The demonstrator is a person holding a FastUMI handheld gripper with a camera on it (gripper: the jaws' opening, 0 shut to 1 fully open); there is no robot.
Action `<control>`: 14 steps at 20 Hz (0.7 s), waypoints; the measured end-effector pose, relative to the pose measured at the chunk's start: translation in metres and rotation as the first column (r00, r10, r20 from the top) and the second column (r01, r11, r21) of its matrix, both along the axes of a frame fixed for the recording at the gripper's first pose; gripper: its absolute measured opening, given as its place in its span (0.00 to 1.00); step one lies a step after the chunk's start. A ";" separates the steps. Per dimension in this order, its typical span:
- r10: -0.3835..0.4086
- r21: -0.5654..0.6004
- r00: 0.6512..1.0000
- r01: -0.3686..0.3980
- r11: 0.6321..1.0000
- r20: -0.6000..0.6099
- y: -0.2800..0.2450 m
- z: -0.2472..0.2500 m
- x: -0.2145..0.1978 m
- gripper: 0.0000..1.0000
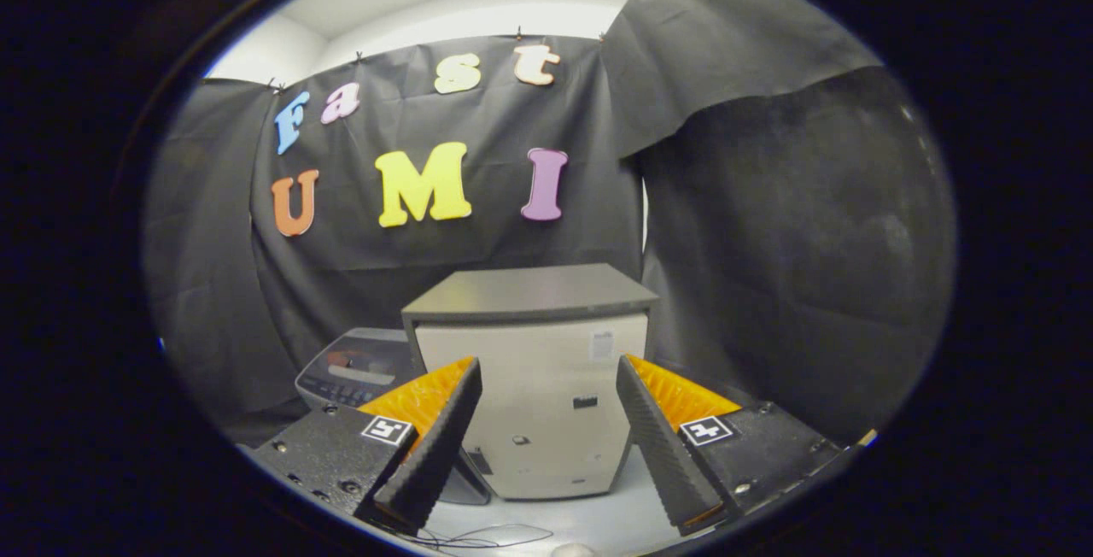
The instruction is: Put the clothes into the washing machine and then close the washing machine lid.
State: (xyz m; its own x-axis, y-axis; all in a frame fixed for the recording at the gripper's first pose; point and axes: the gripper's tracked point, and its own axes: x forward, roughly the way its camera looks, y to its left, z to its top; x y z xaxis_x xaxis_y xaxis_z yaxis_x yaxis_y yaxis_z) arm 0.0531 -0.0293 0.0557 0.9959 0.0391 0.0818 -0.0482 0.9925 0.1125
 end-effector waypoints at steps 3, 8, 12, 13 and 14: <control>-0.014 -0.028 1.000 0.013 1.000 -0.015 -0.009 -0.014 -0.006 0.99; -0.017 -0.028 1.000 0.017 0.999 -0.012 -0.010 -0.018 -0.006 0.99; -0.011 -0.047 1.000 0.010 0.999 -0.017 -0.007 -0.020 -0.008 0.99; -0.010 -0.041 1.000 0.009 0.999 -0.021 -0.006 -0.021 -0.008 0.99; -0.006 -0.036 1.000 0.005 0.999 -0.025 -0.005 -0.023 -0.010 0.99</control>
